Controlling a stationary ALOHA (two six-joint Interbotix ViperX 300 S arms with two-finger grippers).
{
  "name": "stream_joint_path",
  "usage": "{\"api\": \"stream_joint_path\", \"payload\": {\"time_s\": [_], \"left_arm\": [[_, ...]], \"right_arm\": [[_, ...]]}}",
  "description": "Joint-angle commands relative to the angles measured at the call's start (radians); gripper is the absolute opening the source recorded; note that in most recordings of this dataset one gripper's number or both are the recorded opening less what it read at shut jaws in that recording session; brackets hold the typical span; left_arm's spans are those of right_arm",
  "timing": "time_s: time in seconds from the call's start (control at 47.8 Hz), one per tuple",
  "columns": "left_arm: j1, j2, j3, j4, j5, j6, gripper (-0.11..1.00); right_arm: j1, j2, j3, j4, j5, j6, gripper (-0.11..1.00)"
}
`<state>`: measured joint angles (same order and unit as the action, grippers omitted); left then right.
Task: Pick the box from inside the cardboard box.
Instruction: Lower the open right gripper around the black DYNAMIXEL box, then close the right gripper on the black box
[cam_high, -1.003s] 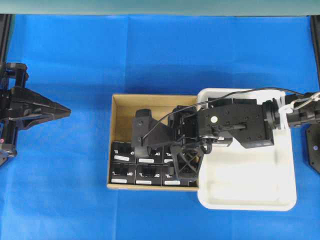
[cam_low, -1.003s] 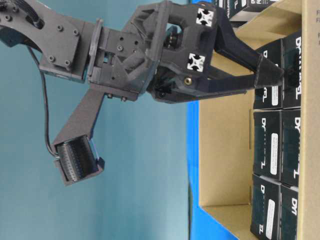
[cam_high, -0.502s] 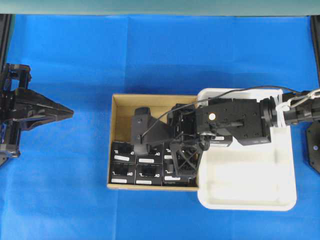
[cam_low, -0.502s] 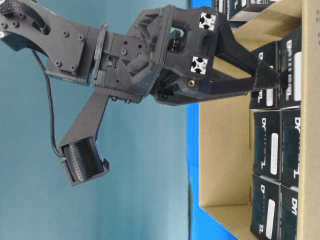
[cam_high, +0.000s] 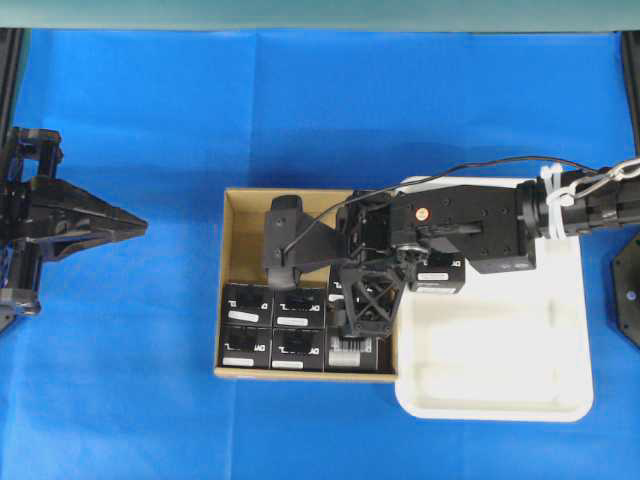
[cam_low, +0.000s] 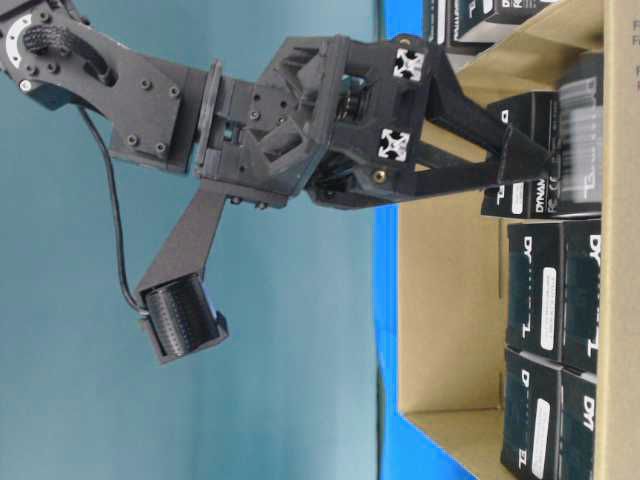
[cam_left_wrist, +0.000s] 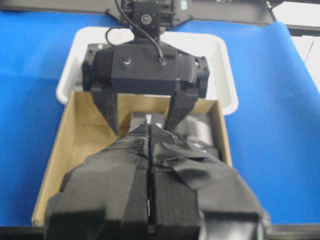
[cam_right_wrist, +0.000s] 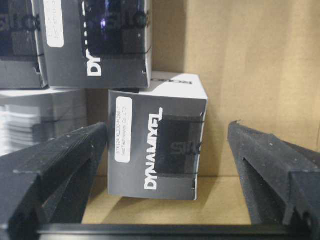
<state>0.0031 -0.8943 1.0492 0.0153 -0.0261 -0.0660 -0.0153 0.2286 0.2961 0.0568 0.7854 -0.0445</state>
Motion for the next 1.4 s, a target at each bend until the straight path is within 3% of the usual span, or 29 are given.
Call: {"api": "stream_joint_path", "payload": {"time_s": [0.0, 0.543, 0.815, 1.38], "left_arm": [[0.0, 0.005, -0.015, 0.002, -0.009, -0.002, -0.06], [0.002, 0.005, -0.015, 0.002, -0.009, 0.0, -0.07], [0.0, 0.005, -0.015, 0.002, -0.009, -0.002, -0.07], [0.0, 0.005, -0.015, 0.002, -0.009, -0.002, -0.07]], "right_arm": [[0.002, 0.003, 0.003, -0.002, -0.006, -0.003, 0.97], [-0.021, 0.034, 0.015, -0.017, -0.034, -0.006, 0.97], [-0.028, 0.041, 0.015, -0.017, -0.037, -0.067, 0.97], [-0.048, 0.046, 0.015, -0.017, -0.043, -0.069, 0.97]]}}
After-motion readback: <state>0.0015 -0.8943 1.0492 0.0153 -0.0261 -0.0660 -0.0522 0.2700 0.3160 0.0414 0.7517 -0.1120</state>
